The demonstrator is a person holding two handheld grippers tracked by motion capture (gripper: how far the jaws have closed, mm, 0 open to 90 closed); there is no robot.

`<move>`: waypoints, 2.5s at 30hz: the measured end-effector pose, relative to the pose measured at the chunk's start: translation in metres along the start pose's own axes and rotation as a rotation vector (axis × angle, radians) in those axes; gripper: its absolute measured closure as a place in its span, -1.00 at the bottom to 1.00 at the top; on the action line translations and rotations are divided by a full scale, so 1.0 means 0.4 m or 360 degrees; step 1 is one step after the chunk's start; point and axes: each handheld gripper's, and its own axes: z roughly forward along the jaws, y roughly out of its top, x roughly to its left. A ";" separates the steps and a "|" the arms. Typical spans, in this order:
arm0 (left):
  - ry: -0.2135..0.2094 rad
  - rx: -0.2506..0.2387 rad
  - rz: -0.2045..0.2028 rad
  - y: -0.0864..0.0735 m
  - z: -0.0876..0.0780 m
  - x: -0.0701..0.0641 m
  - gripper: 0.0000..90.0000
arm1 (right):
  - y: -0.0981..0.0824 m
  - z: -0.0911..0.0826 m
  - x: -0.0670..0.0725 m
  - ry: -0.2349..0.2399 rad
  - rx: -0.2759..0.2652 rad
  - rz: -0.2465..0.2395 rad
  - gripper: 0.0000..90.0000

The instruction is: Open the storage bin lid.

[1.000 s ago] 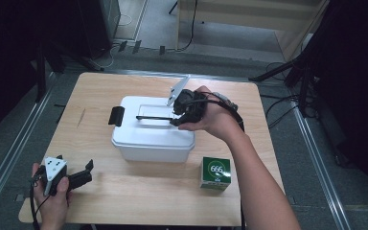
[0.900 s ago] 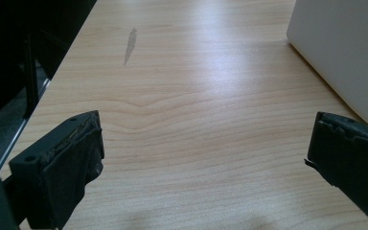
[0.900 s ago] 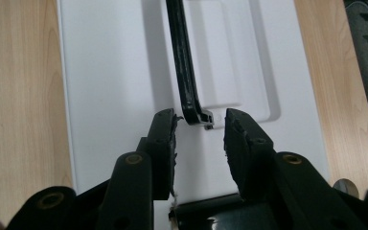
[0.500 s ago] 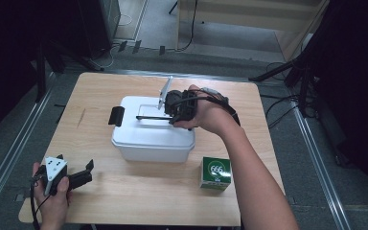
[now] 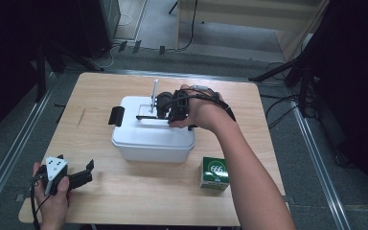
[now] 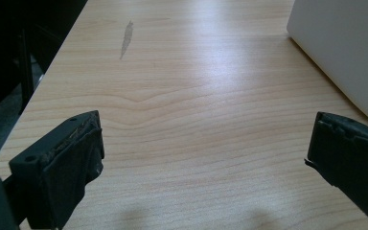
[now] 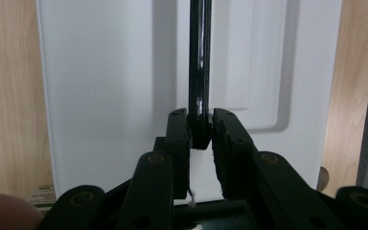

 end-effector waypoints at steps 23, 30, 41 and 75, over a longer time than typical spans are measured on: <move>0.0007 0.0010 -0.0021 0.001 0.001 0.003 -1.00 | 0.015 -0.014 -0.004 -0.0074 0.0045 -0.0068 0.90; 0.0009 0.0011 -0.0022 0.001 0.001 0.003 -1.00 | 0.021 -0.034 -0.002 -0.0111 0.0019 -0.0089 0.90; 0.0011 0.0009 -0.0025 0.001 0.001 0.003 -1.00 | 0.023 -0.057 -0.003 -0.0136 -0.0030 -0.0114 0.90; 0.0022 0.0017 -0.0006 0.001 0.000 0.002 -1.00 | -0.124 -0.177 -0.021 -0.0174 -0.0076 0.0018 0.90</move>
